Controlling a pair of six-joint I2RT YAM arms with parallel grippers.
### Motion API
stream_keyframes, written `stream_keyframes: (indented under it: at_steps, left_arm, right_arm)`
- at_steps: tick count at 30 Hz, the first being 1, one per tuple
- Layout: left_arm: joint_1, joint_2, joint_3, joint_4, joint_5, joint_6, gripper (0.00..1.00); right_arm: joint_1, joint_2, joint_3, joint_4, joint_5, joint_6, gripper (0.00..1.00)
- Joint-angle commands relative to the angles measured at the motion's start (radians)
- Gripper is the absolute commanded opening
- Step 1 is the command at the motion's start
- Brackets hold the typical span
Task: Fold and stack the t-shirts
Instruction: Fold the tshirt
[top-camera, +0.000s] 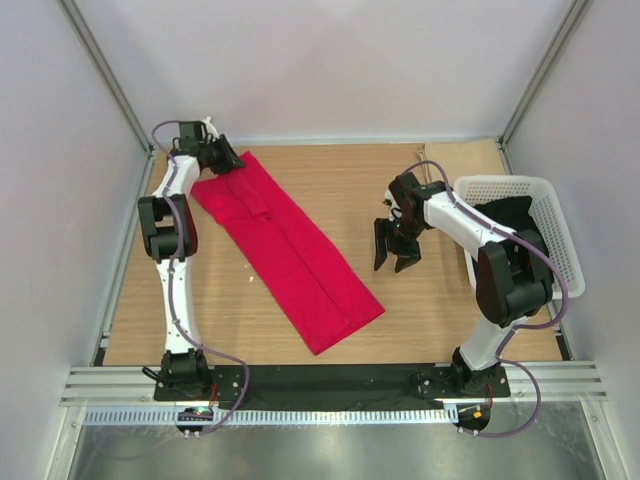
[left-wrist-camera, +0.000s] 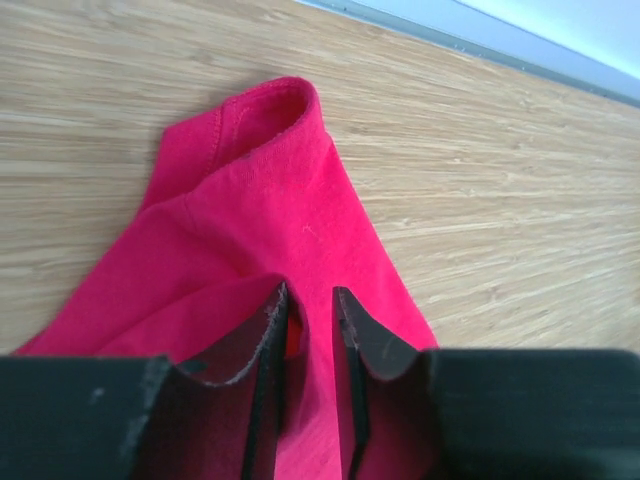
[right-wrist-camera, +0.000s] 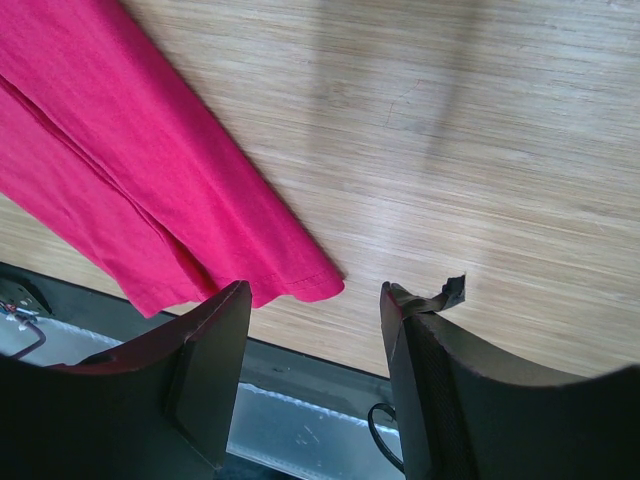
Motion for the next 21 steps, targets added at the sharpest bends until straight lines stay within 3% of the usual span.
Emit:
stream_keyframes:
  at_steps: [1,5,10,16,21]
  left_arm:
    - [-0.005,-0.132,0.024,-0.046,-0.054,0.067,0.24]
    - [-0.024,-0.164,0.022,-0.064,-0.112,0.068,0.17]
    - [-0.062,-0.164,0.053,-0.103,-0.26,0.084,0.19]
    - [-0.062,-0.098,0.14,-0.166,-0.284,0.047,0.18]
    - [-0.061,-0.121,0.113,-0.187,-0.365,0.071,0.29]
  right_arm:
    - [0.005,0.006,0.018,-0.006,-0.01,-0.003,0.61]
    - [0.007,0.009,0.015,-0.009,-0.01,-0.009,0.61]
    - [0.007,0.009,0.017,-0.012,-0.008,-0.017,0.61]
    - [0.007,0.001,0.015,-0.018,0.004,-0.023,0.61]
    - [0.007,0.009,0.021,-0.016,0.003,-0.024,0.61]
